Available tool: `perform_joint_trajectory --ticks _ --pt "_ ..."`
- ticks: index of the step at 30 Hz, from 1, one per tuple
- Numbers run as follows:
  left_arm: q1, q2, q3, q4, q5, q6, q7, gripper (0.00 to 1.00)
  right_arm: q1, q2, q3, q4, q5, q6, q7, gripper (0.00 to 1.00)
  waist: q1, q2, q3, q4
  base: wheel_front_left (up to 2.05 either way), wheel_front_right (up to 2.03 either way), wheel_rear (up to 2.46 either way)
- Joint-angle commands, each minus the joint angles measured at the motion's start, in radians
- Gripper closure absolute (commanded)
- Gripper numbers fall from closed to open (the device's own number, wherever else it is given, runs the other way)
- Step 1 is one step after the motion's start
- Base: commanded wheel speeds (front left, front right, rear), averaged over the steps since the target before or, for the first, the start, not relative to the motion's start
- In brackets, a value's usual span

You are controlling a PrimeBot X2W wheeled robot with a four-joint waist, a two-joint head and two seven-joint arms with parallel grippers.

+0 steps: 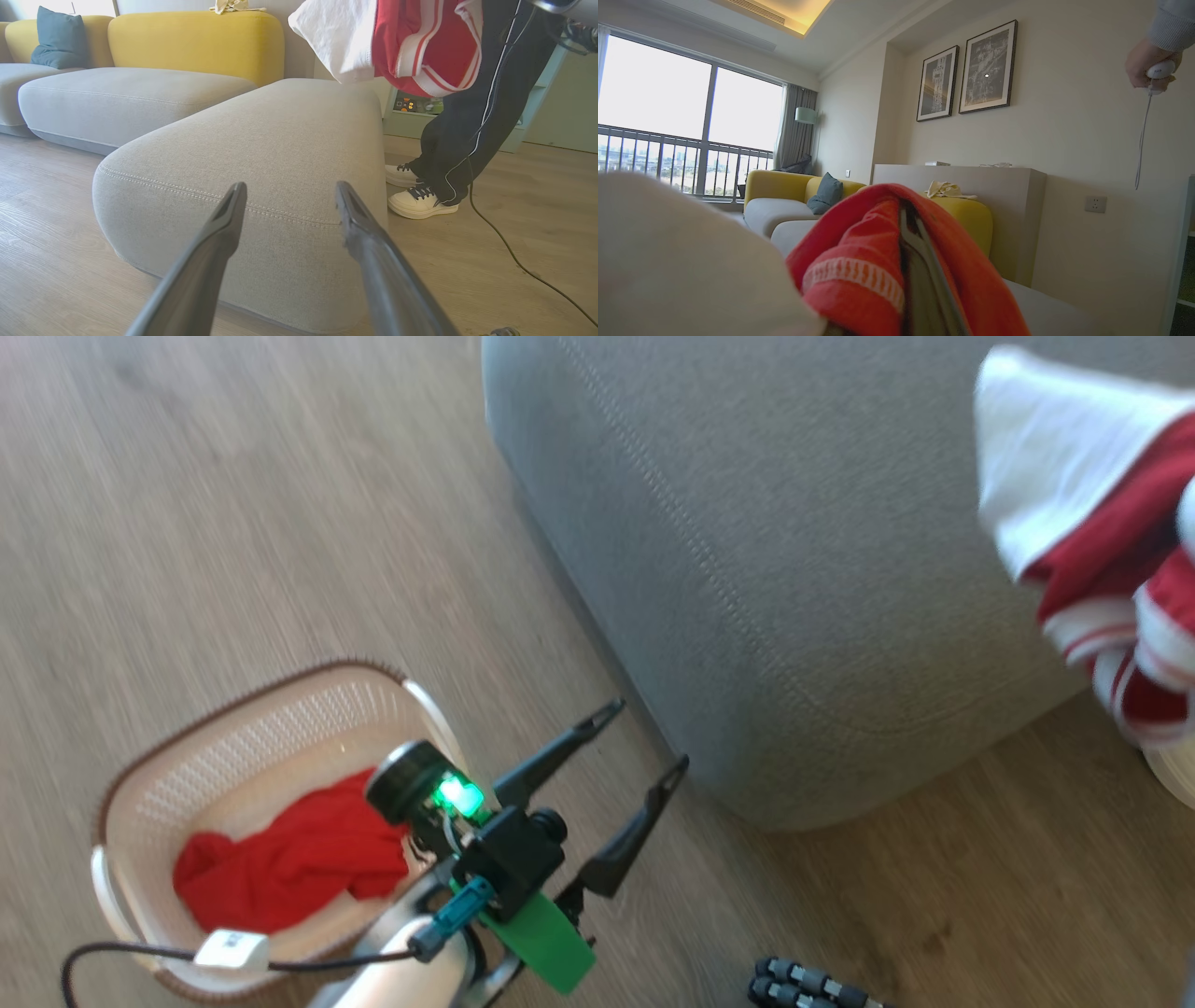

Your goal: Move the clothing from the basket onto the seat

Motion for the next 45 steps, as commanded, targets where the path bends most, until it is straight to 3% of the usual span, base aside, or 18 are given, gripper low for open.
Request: perform_joint_trajectory --ticks 1,11,20,27,35,37,45 --pt "-0.04 0.004 0.028 -0.043 0.008 -0.001 -0.005 0.0 -0.05 -0.03 0.014 -0.031 0.011 0.0 -0.006 1.0 0.0 0.0 0.041 0.013 0.0 0.0 0.0" --pt "-0.121 0.091 -0.008 -0.08 0.022 -0.001 -0.005 0.0 -0.281 -0.074 -0.095 -0.003 0.035 0.0 -0.006 1.0 0.0 0.0 0.24 0.072 0.0 0.0 0.0" --pt "-0.187 0.142 -0.042 -0.116 0.036 -0.001 -0.005 0.0 -0.512 -0.165 -0.163 0.104 0.034 0.0 -0.006 1.0 0.0 0.0 0.402 0.131 0.0 0.0 0.0" --pt "-0.189 0.162 -0.046 -0.131 0.047 -0.001 -0.005 0.0 -0.641 -0.247 -0.237 0.266 0.005 0.0 -0.006 1.0 0.0 0.0 0.468 0.176 0.0 0.0 0.0" --pt "-0.209 0.166 -0.059 -0.139 0.051 0.005 -0.005 0.0 -0.735 -0.298 -0.401 0.611 -0.084 0.0 -0.006 1.0 0.0 0.0 0.522 0.232 0.0 0.0 0.0" --pt "-0.209 0.168 -0.057 -0.139 0.05 0.007 -0.005 0.0 -0.746 -0.306 -0.404 0.663 -0.091 0.0 -0.006 1.0 0.0 0.0 0.528 0.239 0.0 0.0 0.0" --pt "-0.219 0.163 -0.042 -0.143 0.04 0.008 -0.005 0.0 -0.792 -0.307 -0.391 0.651 -0.107 0.0 -0.006 1.0 0.0 0.0 0.556 0.253 0.0 0.0 0.0"
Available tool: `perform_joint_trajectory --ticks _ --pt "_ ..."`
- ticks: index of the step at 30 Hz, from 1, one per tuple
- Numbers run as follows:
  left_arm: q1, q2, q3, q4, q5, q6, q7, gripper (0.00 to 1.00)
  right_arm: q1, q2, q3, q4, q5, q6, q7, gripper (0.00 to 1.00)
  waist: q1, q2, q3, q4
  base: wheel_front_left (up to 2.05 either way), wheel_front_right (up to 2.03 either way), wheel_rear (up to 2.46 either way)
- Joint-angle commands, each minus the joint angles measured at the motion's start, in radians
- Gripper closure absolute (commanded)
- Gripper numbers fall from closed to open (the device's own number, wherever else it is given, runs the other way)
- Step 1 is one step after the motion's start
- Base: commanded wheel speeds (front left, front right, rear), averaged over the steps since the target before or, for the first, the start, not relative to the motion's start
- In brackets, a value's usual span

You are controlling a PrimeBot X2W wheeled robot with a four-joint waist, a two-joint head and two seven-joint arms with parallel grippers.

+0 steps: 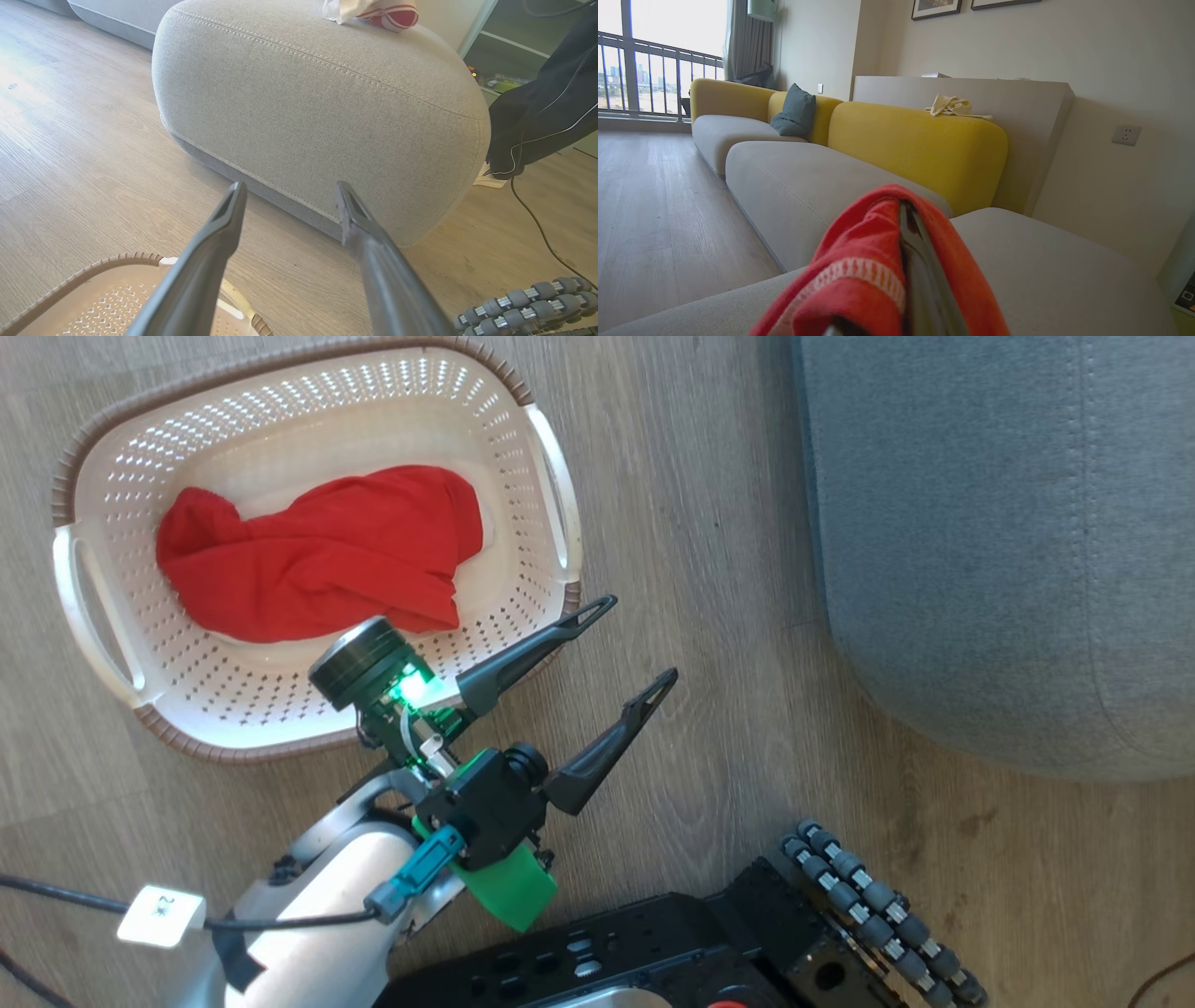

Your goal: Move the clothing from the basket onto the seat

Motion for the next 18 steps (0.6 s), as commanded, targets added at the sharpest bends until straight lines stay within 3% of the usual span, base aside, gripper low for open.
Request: perform_joint_trajectory --ticks 1,8,18 --pt "-0.004 0.0 0.02 -0.039 -0.001 0.006 -0.005 0.0 -0.007 -0.035 0.001 -0.03 -0.018 0.0 -0.005 1.0 -0.0001 0.0 0.003 0.001 0.0 0.0 0.0" --pt "-0.007 -0.004 0.023 -0.043 -0.002 0.005 -0.005 0.0 -0.002 -0.022 -0.011 0.087 -0.074 0.0 -0.005 1.0 -0.0001 0.0 0.01 0.01 0.0 0.0 0.0" --pt "-0.009 -0.013 0.016 -0.044 -0.003 0.003 -0.005 0.0 0.012 -0.038 0.127 0.318 -0.093 0.0 -0.005 1.0 -0.0001 0.0 -0.011 0.008 0.0 0.0 0.0"
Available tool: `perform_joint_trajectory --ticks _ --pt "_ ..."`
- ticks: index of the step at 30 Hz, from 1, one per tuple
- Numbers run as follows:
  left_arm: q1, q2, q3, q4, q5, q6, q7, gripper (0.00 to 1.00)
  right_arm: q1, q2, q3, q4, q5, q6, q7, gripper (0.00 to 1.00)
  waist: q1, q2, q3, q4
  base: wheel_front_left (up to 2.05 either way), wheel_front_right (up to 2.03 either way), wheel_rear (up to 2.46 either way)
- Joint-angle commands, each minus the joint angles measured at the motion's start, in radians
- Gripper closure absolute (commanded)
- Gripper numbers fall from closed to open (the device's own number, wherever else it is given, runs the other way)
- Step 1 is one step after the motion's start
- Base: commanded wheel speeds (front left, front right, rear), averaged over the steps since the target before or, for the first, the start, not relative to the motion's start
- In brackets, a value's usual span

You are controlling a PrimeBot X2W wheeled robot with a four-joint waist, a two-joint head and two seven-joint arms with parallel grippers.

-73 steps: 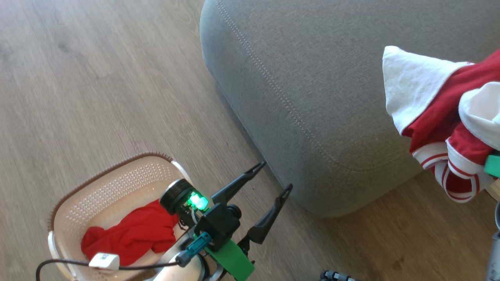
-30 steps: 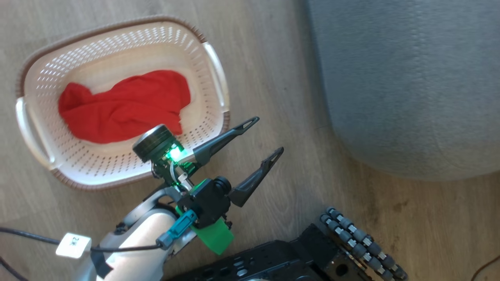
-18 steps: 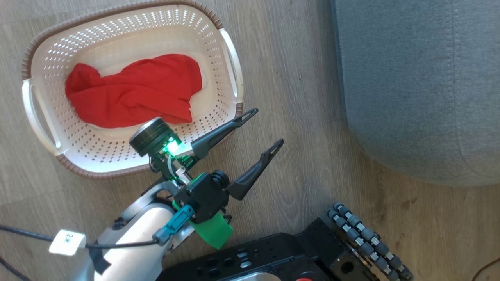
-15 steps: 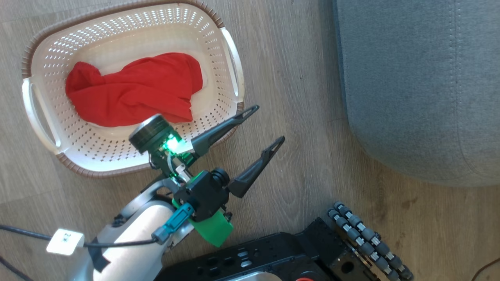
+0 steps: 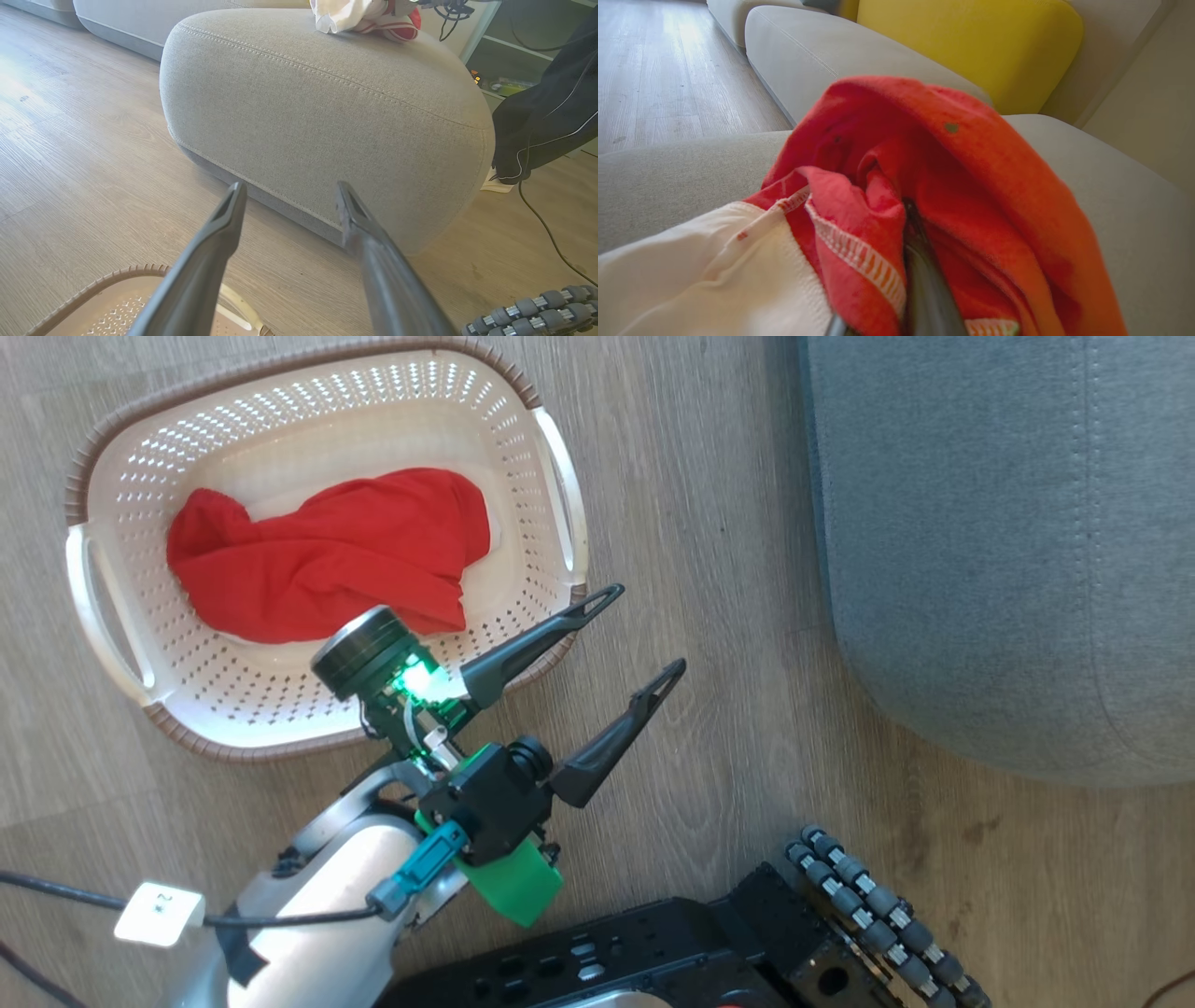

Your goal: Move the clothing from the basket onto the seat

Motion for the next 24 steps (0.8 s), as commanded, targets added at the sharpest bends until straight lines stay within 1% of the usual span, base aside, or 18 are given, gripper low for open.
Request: perform_joint_trajectory --ticks 1,2,3,4,8,12,18,24 --pt "0.007 -0.008 0.014 -0.035 -0.005 0.003 -0.004 0.0 0.016 -0.041 0.004 -0.024 -0.002 0.0 -0.005 1.0 -0.0001 0.0 -0.01 -0.001 0.0 0.0 0.0" --pt "0.006 -0.011 0.011 -0.034 -0.005 0.003 -0.004 0.0 0.021 -0.043 0.005 -0.019 -0.007 0.0 -0.005 0.72 -0.0001 0.0 -0.016 0.0 0.0 0.0 0.0" --pt "0.005 -0.014 0.007 -0.032 -0.006 0.002 -0.004 0.0 0.024 -0.044 0.0 -0.023 -0.008 0.0 -0.005 0.1 -0.0001 0.0 -0.022 0.001 0.0 0.0 0.0" --pt "0.003 -0.017 0.005 -0.03 -0.007 0.002 -0.004 0.0 0.027 -0.043 -0.003 -0.027 -0.008 0.0 -0.005 0.0 -0.0001 0.0 -0.029 0.001 0.0 0.0 0.0" --pt "0.004 -0.032 0.002 -0.018 -0.015 0.001 -0.004 0.0 0.048 -0.045 0.011 -0.036 -0.015 0.0 -0.005 0.0 -0.0001 0.0 -0.071 0.003 0.0 0.0 0.0" --pt "0.008 -0.053 -0.004 -0.001 -0.021 0.0 -0.004 0.0 0.079 -0.066 0.045 -0.027 -0.034 0.0 -0.005 0.0 -0.0001 0.0 -0.129 0.003 0.0 0.0 0.0" --pt "0.02 -0.099 -0.035 0.026 -0.023 -0.001 -0.004 0.0 0.129 -0.083 0.111 -0.001 -0.072 0.0 -0.005 0.0 -0.0001 0.0 -0.243 0.006 0.0 0.0 0.0" --pt "0.059 -0.152 -0.02 0.057 -0.038 -0.001 -0.004 0.0 0.186 -0.088 0.239 -0.027 -0.069 0.0 -0.005 0.0 -0.0001 0.0 -0.357 0.009 0.0 0.0 0.0"
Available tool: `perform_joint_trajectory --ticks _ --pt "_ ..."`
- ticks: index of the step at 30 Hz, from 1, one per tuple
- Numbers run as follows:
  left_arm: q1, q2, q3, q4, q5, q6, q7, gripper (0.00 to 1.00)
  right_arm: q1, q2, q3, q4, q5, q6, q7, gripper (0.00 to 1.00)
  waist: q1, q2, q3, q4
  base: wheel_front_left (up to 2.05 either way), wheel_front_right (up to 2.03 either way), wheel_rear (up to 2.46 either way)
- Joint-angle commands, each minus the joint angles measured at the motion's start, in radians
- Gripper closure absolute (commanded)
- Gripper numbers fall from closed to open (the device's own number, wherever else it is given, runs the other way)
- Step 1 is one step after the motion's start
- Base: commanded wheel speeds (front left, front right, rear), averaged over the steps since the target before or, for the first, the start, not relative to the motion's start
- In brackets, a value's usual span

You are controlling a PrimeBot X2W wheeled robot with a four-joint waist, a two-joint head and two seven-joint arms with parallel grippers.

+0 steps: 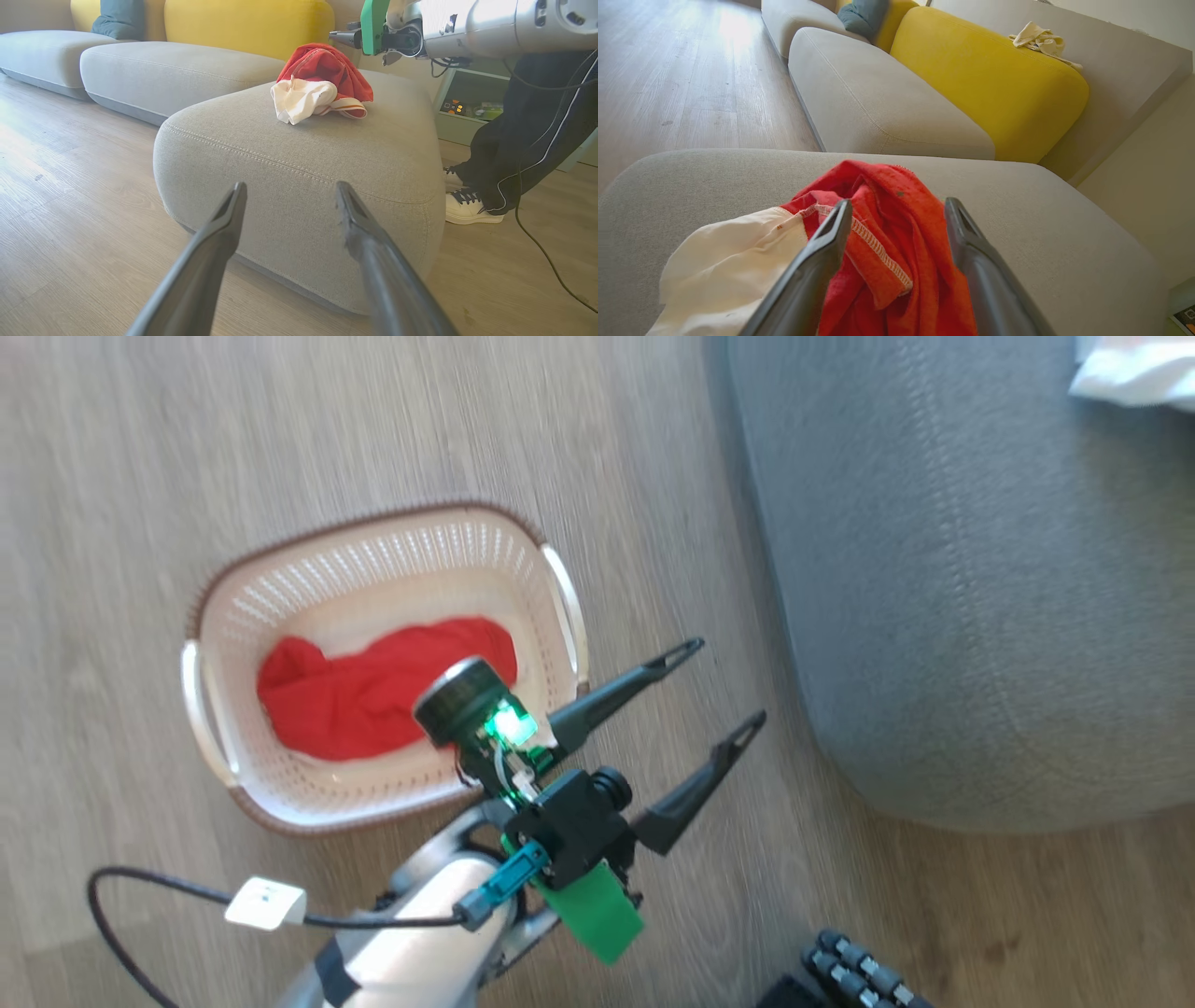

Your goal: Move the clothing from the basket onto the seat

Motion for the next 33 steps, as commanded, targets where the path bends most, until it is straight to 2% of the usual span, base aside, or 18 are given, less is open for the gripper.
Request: perform_joint_trajectory --ticks 1,7,11,16,23,28,33 --pt "0.021 -0.018 0.033 -0.026 -0.01 0.001 -0.004 0.0 0.024 -0.046 0.034 -0.048 0.008 0.0 -0.005 0.0 0.0001 -0.0001 -0.075 0.005 0.0 0.0 0.0" --pt "0.056 -0.051 0.094 -0.032 -0.017 0.02 -0.004 0.0 0.076 -0.06 0.107 -0.097 0.041 0.0 -0.005 0.0 0.0001 -0.0001 -0.166 0.016 0.0 0.0 0.0" --pt "0.088 -0.069 0.127 -0.034 -0.025 0.021 -0.004 0.0 0.123 -0.067 0.145 -0.181 0.09 0.0 -0.005 0.0 0.0001 -0.0001 -0.238 0.037 0.0 0.0 0.0" --pt "0.128 -0.082 0.169 -0.044 -0.031 0.029 -0.004 0.0 0.226 -0.067 0.186 -0.44 0.112 0.0 -0.005 0.0 0.0001 -0.0001 -0.318 0.079 0.0 0.0 0.0" --pt "0.19 -0.087 0.255 -0.05 -0.039 0.07 -0.004 0.0 0.396 -0.003 0.233 -0.765 0.192 0.0 -0.005 0.0 0.0001 -0.0001 -0.406 0.14 0.0 0.0 0.0" --pt "0.219 -0.088 0.304 -0.032 -0.021 0.168 -0.004 0.0 0.497 0.054 0.292 -0.922 0.234 0.0 -0.005 0.0 0.0001 -0.0001 -0.442 0.186 0.0 0.0 0.0" --pt "0.242 -0.088 0.35 -0.047 -0.064 0.265 -0.004 0.0 0.599 0.111 0.363 -1.02 0.25 0.0 -0.005 0.0 0.0001 -0.0001 -0.462 0.226 0.0 0.0 0.0"
